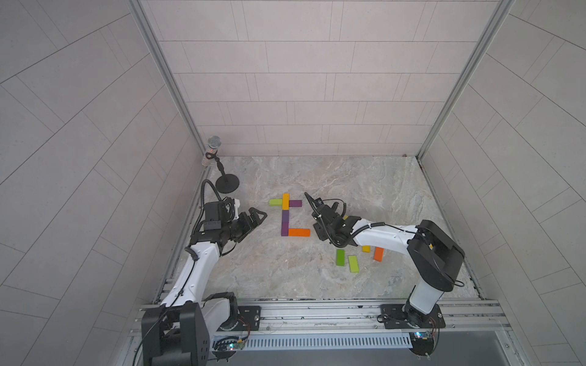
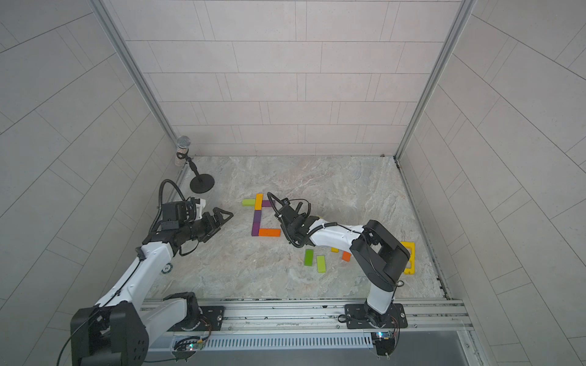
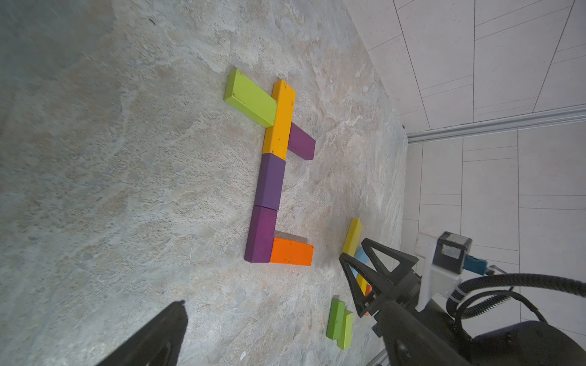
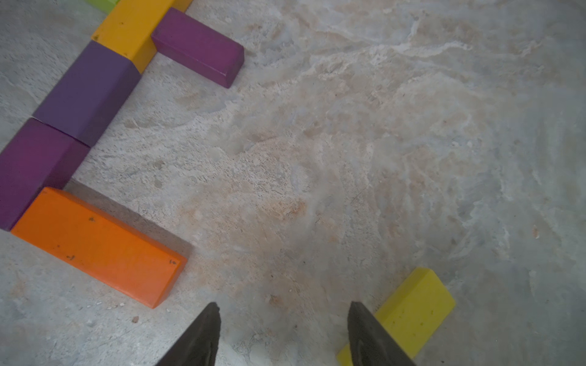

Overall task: Assemble the letter t with building blocks
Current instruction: Assemble the building block at the center of the board.

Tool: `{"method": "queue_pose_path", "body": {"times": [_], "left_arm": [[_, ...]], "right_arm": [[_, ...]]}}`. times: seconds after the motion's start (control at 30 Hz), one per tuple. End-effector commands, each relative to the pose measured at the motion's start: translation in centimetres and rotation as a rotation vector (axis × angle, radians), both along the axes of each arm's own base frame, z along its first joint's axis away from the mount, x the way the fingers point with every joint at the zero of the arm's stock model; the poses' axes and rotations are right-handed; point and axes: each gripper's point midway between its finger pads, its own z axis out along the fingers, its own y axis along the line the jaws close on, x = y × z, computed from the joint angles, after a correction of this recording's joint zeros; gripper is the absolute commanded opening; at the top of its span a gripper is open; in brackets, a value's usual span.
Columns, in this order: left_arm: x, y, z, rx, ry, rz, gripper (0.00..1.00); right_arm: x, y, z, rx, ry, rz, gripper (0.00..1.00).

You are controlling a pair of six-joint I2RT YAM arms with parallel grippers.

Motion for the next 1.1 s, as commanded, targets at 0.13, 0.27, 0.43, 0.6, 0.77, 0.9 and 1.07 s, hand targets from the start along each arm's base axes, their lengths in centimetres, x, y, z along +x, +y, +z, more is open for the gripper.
{"method": "queue_pose_path", "body": {"times": [0.13,0.27,0.43,0.6,0.77,0.9,1.07], "left_arm": [[0.3,-0.1,0.6,-0.017,-0.043,-0.001,1.00],[0.5,-0.3,0.5,-0.040,-0.040,-0.009,1.00],[0.3,-0.4,0.8,-0.040,-0.053,-0.007,1.00],[0.5,-0.4,0.7,-0.048,-0.049,-0.008,1.00],[0.5,-0.4,0.8,-0.050,-0.052,-0.008,1.00],[0.4,-0.2,0.6,-0.035,-0.046,-0.003,1.00],[0.4,-0.3,0.4,-0.034,-0.040,-0.005,1.00]], "right_arm": [[-0.5,0.9,-0.7,0.050,0.028,-0.029,0.61],[-0.8,0.8,-0.8,0.048,0.024,-0.034,0.61],[-0.9,1.0,-1.6,0.047,0.043,-0.034,0.62],[-0.9,1.1,-1.7,0.051,0.046,-0.040,0.62],[-1.1,0.9,-2.1,0.044,0.056,-0.038,0.62],[-1.2,1.1,-2.3,0.058,0.064,-0.034,0.62],[-1.2,1.7,-2.6,0.077,0.076,-0.026,0.62]]}}
